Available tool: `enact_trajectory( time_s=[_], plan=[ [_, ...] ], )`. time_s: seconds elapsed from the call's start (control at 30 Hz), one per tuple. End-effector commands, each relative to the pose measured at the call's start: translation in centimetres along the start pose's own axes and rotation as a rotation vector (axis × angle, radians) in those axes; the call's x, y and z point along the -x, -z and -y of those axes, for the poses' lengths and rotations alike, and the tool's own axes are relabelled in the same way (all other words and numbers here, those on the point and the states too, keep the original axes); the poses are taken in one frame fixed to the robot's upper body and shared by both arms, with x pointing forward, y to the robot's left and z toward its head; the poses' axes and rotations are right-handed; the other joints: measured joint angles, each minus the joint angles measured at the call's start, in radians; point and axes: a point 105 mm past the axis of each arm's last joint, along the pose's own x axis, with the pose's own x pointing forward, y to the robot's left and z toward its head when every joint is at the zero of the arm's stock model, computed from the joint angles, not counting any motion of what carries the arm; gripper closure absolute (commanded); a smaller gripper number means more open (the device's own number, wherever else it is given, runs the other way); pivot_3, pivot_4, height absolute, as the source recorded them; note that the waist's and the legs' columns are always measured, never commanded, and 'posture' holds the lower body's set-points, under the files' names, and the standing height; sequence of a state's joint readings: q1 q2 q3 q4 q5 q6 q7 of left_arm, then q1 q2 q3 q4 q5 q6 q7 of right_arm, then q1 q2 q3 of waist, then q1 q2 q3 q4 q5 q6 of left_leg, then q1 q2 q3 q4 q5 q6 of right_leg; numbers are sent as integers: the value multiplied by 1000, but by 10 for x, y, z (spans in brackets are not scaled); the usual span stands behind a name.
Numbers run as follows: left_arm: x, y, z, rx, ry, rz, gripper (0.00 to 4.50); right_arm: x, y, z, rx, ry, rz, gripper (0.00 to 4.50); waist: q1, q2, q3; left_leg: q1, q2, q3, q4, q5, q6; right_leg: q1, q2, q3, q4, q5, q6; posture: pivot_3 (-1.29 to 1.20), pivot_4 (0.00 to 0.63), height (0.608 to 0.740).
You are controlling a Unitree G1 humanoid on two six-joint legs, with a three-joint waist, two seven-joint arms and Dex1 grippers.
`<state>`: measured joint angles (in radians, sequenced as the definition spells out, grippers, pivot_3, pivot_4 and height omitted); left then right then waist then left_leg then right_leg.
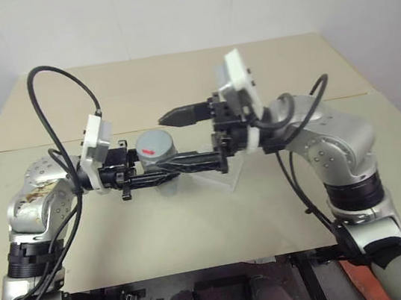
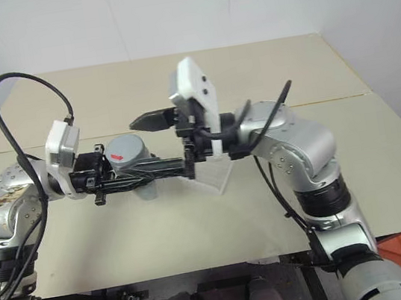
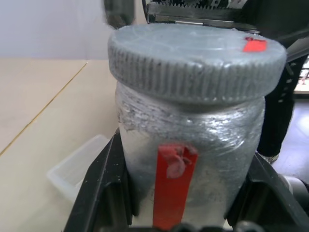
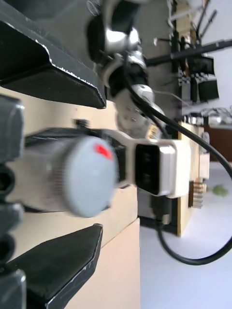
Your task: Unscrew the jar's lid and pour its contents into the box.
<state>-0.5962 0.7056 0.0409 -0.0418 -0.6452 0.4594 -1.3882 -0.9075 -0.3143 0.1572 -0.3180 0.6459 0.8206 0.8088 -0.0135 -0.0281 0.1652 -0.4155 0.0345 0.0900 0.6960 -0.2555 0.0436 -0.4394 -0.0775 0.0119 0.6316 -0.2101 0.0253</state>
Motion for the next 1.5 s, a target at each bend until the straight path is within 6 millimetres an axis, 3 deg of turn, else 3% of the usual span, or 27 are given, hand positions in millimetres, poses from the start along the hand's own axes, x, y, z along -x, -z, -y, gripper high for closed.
enact_trajectory(
  time_s=[0.03,0.3,0.73,0.93,1.23,1.37,1.5],
  plan=[
    [-3,-12,0,-55,16,13,2572,-15,-7,7,34,61,-9,52,0,0,0,0,0,0,0,0,0,0,0,0,0,0,0,0,150,740],
    [0,-13,-1,-58,9,16,2572,-23,5,22,21,130,-42,52,0,0,0,0,0,0,0,0,0,0,0,0,0,0,0,0,150,740],
    [13,-14,0,-57,-12,-10,2572,31,4,52,32,272,-71,52,0,0,0,0,0,0,0,0,1,0,0,0,-1,0,0,0,150,740],
    [14,-15,0,-59,-14,-15,2572,45,2,58,39,300,-82,52,2,0,0,0,0,0,0,0,1,1,0,0,-1,0,0,0,150,740],
    [16,-14,-7,-62,-61,-6,2572,50,-1,45,56,207,-87,52,-2,0,0,0,0,1,-1,0,1,0,0,0,-1,0,0,0,150,740],
    [10,-12,-14,-62,-76,7,2572,37,-15,19,61,62,-24,52,0,0,0,0,0,0,0,0,1,0,0,0,-1,0,0,0,150,740],
    [3,-12,-14,-59,-61,24,2572,17,-14,9,70,26,-16,52,-1,0,0,0,0,0,0,0,1,0,0,0,-1,0,0,0,150,740]
  ],
)
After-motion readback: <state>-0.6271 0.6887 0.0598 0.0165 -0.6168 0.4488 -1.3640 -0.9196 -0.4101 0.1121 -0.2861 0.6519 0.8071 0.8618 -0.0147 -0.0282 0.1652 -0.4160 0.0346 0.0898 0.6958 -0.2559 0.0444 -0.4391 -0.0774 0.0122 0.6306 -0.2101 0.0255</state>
